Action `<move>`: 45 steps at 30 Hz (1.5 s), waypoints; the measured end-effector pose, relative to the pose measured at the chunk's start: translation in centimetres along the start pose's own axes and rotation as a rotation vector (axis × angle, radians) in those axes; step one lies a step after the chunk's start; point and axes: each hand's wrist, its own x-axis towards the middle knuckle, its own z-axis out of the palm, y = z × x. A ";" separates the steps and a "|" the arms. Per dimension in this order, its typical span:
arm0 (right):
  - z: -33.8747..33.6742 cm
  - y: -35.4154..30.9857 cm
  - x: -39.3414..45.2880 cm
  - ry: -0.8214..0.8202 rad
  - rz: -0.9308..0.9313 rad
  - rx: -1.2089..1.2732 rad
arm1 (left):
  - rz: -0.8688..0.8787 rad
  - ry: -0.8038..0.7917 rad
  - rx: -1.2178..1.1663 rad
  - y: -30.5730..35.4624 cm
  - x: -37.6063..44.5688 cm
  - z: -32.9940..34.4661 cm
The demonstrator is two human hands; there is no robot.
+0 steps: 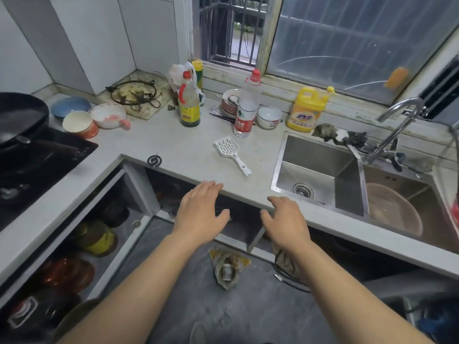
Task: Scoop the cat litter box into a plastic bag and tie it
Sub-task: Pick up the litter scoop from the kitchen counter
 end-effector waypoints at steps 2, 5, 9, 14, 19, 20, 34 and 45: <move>0.8 -0.1 1.1 -0.029 0.015 -0.012 | -0.014 -0.006 -0.008 -0.6 0.7 0.3; 1.8 0.2 3.0 -0.059 0.025 -0.017 | -0.053 -0.033 -0.026 -1.4 1.5 1.1; 2.5 1.3 6.1 -0.068 0.040 -0.010 | -0.111 -0.056 -0.028 -2.3 2.9 2.1; 3.4 2.7 11.8 -0.111 0.006 0.013 | -0.199 -0.052 -0.014 -1.7 5.6 3.8; 4.4 3.8 19.4 -0.157 -0.070 0.053 | -0.313 -0.047 0.006 0.5 9.3 5.8; 4.6 3.9 20.9 -0.169 -0.080 0.049 | -0.333 -0.051 0.010 1.0 9.9 6.2; 11.0 2.9 35.2 -0.356 -0.110 0.012 | -0.517 -0.045 0.081 2.2 15.0 9.6; 13.3 1.6 36.5 -0.365 -0.045 0.039 | -0.594 -0.024 0.079 0.8 13.5 8.8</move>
